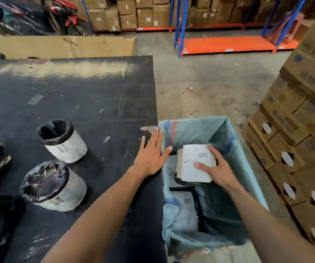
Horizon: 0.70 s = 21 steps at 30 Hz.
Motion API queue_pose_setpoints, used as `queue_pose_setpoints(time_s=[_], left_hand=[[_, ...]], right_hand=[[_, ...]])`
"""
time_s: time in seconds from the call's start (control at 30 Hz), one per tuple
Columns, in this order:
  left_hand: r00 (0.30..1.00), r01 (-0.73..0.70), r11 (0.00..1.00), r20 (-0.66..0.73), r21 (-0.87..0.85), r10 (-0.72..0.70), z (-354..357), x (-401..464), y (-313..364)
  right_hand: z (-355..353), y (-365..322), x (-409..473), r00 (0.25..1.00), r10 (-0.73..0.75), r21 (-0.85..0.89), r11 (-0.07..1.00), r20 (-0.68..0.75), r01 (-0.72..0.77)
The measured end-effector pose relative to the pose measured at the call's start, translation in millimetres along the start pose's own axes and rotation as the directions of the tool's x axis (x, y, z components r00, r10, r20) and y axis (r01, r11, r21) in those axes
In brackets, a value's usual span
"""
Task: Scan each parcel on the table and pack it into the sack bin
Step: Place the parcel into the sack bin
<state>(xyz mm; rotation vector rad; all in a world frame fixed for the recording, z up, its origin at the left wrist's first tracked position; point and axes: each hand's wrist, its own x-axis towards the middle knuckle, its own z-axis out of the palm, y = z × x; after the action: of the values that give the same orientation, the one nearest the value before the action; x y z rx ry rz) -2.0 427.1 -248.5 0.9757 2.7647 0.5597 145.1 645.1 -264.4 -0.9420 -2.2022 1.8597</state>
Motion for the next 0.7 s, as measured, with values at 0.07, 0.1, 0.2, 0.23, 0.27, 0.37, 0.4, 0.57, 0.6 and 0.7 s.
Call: queue_pose_setpoints(time_s=[0.07, 0.1, 0.2, 0.23, 0.27, 0.37, 0.4, 0.57, 0.6, 0.7], left_hand=[[0.999, -0.034, 0.998, -0.004, 0.05, 0.035, 3, 2, -1], [0.999, -0.038, 0.997, 0.006, 0.067, 0.037, 4, 2, -2], [0.999, -0.04, 0.992, 0.036, 0.12, 0.036, 7, 5, -3], [0.998, -0.037, 0.992, 0.052, 0.124, 0.03, 7, 5, -2], [0.998, -0.032, 0.992, 0.061, 0.122, 0.025, 8, 5, -2], [0.998, -0.023, 0.993, 0.068, 0.112, 0.016, 7, 6, -2], [0.998, -0.024, 0.993, 0.065, 0.114, 0.016, 8, 5, -3], [0.999, -0.014, 0.99, 0.041, 0.138, 0.009, 12, 6, -7], [0.999, -0.013, 0.99, 0.037, 0.143, 0.007, 12, 6, -7], [0.999, -0.012, 0.99, 0.038, 0.142, 0.007, 13, 6, -7]], right_hand=[[6, 16, 17, 0.999, 0.051, 0.012, 0.999, 0.014, -0.051], [11, 24, 24, 0.997, 0.074, 0.021, 0.997, 0.022, -0.075], [31, 45, 47, 0.991, 0.121, 0.047, 0.991, 0.053, -0.123], [38, 50, 53, 0.989, 0.13, 0.056, 0.989, 0.068, -0.134], [46, 53, 59, 0.987, 0.133, 0.056, 0.989, 0.088, -0.138], [65, 56, 76, 0.982, 0.118, 0.038, 0.991, 0.15, -0.125], [70, 59, 82, 0.98, 0.112, 0.031, 0.992, 0.165, -0.119], [81, 77, 94, 0.982, 0.049, -0.146, 0.989, 0.185, -0.021], [81, 79, 96, 0.981, 0.057, -0.239, 0.971, 0.184, -0.012], [78, 81, 95, 0.983, 0.055, -0.623, 0.779, 0.174, 0.067]])
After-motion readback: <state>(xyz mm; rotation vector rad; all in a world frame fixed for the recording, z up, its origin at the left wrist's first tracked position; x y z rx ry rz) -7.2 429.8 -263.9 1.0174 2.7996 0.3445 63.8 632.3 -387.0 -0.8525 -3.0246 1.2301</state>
